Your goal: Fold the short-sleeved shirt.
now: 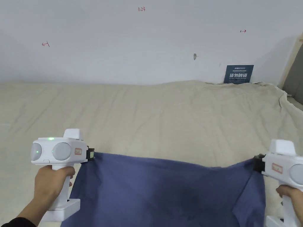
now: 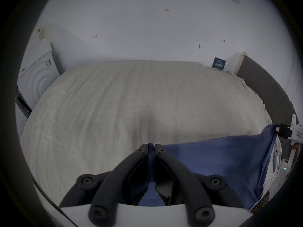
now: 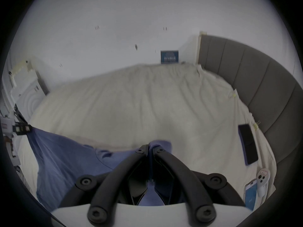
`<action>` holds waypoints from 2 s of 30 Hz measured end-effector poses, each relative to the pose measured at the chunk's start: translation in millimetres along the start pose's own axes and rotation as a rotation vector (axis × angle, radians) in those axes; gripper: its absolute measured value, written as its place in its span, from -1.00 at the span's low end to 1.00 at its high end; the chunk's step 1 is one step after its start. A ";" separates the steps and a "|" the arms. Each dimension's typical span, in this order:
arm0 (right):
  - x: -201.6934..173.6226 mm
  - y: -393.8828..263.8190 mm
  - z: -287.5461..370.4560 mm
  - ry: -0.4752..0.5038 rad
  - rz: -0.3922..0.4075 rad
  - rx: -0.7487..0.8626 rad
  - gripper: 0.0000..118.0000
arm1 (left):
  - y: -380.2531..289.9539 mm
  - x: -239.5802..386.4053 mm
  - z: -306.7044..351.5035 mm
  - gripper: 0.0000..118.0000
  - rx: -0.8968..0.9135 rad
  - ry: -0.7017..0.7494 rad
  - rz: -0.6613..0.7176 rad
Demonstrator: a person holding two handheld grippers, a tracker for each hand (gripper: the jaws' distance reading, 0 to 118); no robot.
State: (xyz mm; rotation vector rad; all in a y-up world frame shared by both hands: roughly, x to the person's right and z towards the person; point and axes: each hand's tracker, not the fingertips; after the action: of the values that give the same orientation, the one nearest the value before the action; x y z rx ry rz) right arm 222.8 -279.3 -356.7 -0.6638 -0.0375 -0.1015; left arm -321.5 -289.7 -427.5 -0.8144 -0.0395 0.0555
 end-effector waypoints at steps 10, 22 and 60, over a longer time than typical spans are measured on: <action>-14.7 82.0 100.6 0.082 -0.008 0.255 -0.96 | 49.2 -21.0 96.0 -0.95 0.190 0.038 0.037; -46.0 207.6 163.9 0.088 0.070 0.511 -0.96 | 157.2 -20.6 216.1 -0.95 0.425 0.099 0.016; -11.2 77.9 -17.8 0.063 -0.013 0.229 -0.96 | 43.4 -19.4 -1.0 -0.95 0.135 0.114 -0.006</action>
State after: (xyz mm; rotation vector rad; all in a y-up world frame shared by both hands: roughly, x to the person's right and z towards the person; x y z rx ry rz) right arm 220.0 -228.4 -419.2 -0.4318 0.0076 -0.1289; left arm -342.4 -261.9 -460.0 -0.6814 0.0686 0.0060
